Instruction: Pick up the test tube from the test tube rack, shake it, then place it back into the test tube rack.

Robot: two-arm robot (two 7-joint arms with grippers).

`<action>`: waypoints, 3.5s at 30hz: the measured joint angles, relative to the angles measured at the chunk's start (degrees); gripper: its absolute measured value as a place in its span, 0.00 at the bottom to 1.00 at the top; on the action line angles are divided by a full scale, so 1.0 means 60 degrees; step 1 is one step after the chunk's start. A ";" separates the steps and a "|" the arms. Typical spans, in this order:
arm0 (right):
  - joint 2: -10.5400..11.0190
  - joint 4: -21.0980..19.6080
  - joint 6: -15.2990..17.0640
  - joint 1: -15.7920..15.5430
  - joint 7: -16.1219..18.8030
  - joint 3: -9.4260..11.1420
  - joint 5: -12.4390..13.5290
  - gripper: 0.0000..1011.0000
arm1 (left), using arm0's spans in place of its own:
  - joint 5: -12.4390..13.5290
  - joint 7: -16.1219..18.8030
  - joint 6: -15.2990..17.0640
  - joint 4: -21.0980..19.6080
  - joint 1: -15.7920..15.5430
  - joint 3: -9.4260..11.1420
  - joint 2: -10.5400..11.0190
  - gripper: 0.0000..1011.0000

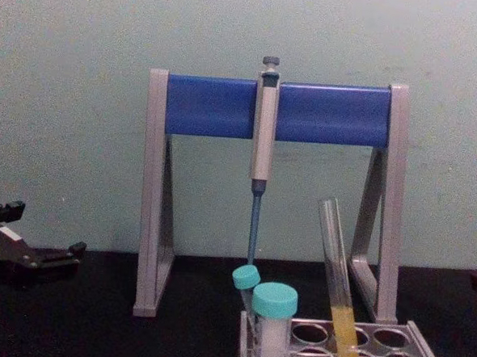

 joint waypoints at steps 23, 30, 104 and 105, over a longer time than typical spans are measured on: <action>0.0000 0.0000 0.0000 0.0000 0.0000 -0.0001 0.0000 0.99 | -0.0001 0.0000 0.0000 0.0000 0.0000 0.0000 0.0000 0.99; -0.0001 0.0000 0.0000 0.0000 0.0000 0.0000 -0.0001 0.99 | 0.0000 0.0000 0.0000 0.0000 0.0000 0.0000 0.0000 0.99; -0.0672 -0.0462 -0.0976 0.0520 0.5024 -0.0015 0.1571 0.99 | 0.0000 0.0000 0.0000 0.0000 0.0000 0.0000 0.0000 0.99; -0.0699 -0.0433 -0.0891 0.0558 0.5078 -0.0030 0.1581 0.99 | -0.0001 0.0000 0.0000 0.0000 0.0000 0.0000 0.0000 0.99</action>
